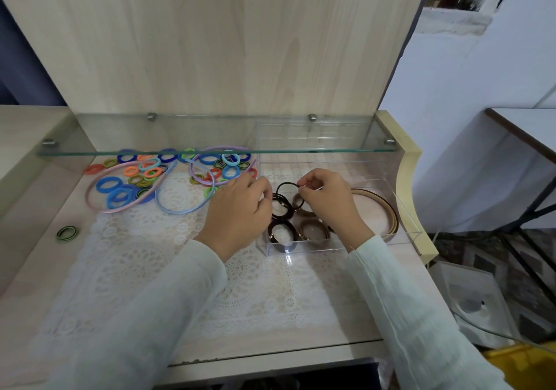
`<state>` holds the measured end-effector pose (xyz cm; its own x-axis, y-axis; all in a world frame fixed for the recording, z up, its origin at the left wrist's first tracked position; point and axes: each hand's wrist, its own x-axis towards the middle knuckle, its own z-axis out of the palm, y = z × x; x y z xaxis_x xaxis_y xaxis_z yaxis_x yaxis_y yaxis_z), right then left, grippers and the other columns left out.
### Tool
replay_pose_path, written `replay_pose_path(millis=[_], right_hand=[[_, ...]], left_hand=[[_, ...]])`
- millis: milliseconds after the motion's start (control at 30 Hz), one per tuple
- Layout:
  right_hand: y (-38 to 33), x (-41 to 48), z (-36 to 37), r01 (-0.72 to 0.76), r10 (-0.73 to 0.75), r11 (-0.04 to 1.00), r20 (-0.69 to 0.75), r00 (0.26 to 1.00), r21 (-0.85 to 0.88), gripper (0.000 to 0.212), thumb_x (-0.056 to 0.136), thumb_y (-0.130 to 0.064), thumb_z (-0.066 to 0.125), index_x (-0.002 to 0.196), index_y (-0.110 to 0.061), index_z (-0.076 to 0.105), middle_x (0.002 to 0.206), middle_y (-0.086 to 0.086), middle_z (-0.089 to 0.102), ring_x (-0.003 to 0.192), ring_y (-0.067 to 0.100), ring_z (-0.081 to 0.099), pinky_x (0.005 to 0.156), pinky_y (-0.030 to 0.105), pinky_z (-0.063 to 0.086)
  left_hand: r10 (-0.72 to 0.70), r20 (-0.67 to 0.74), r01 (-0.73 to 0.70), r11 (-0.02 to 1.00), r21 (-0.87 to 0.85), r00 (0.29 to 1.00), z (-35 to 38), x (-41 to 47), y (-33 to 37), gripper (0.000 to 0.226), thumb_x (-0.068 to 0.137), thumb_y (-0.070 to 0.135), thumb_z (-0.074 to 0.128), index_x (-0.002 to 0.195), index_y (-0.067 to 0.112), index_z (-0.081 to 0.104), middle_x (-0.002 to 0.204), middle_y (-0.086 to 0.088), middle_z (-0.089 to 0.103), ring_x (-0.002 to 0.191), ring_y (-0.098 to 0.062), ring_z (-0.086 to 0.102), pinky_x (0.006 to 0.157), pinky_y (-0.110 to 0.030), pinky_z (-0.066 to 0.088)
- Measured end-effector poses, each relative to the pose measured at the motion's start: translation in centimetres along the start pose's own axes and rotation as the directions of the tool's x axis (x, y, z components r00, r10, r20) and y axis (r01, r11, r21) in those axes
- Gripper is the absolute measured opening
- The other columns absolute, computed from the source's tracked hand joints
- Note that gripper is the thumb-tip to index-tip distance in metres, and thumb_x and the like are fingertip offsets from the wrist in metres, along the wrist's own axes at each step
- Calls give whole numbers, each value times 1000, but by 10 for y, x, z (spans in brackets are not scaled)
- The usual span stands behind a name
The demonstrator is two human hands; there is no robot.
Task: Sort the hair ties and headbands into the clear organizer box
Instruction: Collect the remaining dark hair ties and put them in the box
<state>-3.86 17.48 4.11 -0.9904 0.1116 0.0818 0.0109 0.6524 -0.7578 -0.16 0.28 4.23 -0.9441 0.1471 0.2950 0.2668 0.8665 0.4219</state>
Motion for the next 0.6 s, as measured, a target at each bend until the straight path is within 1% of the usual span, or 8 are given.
replay_pose_path(millis=[100,233,300,367,433,500,600], right_hand=[[-6,-1,5,-60,62,995,12,998,-76,12,77,-21,62,74,-33,63,70,-15,64,84,11,61,82,34,46],[-13,-4,9,-88,92,985,20,996,-147,11,77,-26,58,71,-34,61,75,-16,65,94,15,60,90,41,45],[-17,-6,12,-93,97,980,14,995,-174,9,78,-26,56,74,-33,60,78,-15,65,100,17,55,94,42,40],[-20,-9,14,-87,93,980,23,995,-182,12,80,-23,54,83,-33,59,79,-14,65,104,19,50,94,39,35],[-23,-11,17,-82,89,977,25,996,-195,17,82,-20,52,90,-34,58,81,-13,65,105,20,46,89,38,30],[-24,-12,20,-77,82,977,17,996,-199,20,82,-19,51,92,-34,58,84,-11,66,106,21,45,89,40,30],[-25,-14,23,-43,48,975,14,999,-216,21,81,-20,51,96,-34,56,86,-10,66,107,22,43,89,41,29]], left_hand=[[1,-41,0,1000,20,999,1,-1,-3,14,89,16,46,95,21,56,88,8,41,82,-14,38,67,-31,25],[33,-69,-27,996,84,997,5,-1,-9,32,80,25,36,100,22,60,88,8,40,78,-15,38,66,-31,27],[39,-79,-30,993,115,996,8,-2,-10,34,80,27,36,103,23,61,89,8,39,79,-15,37,67,-31,27],[45,-81,-33,990,139,996,10,-4,-10,35,81,28,36,104,22,62,90,8,39,80,-14,37,68,-31,28],[49,-75,-37,987,156,996,12,-5,-10,39,81,30,32,105,23,62,92,6,44,82,-16,40,69,-31,29],[62,-63,-50,982,180,996,13,-5,-11,46,80,34,26,105,24,63,97,3,51,85,-18,45,69,-32,30],[87,-30,-77,969,237,996,14,-8,-12,49,81,36,25,106,25,65,102,1,54,88,-20,49,71,-32,31]])
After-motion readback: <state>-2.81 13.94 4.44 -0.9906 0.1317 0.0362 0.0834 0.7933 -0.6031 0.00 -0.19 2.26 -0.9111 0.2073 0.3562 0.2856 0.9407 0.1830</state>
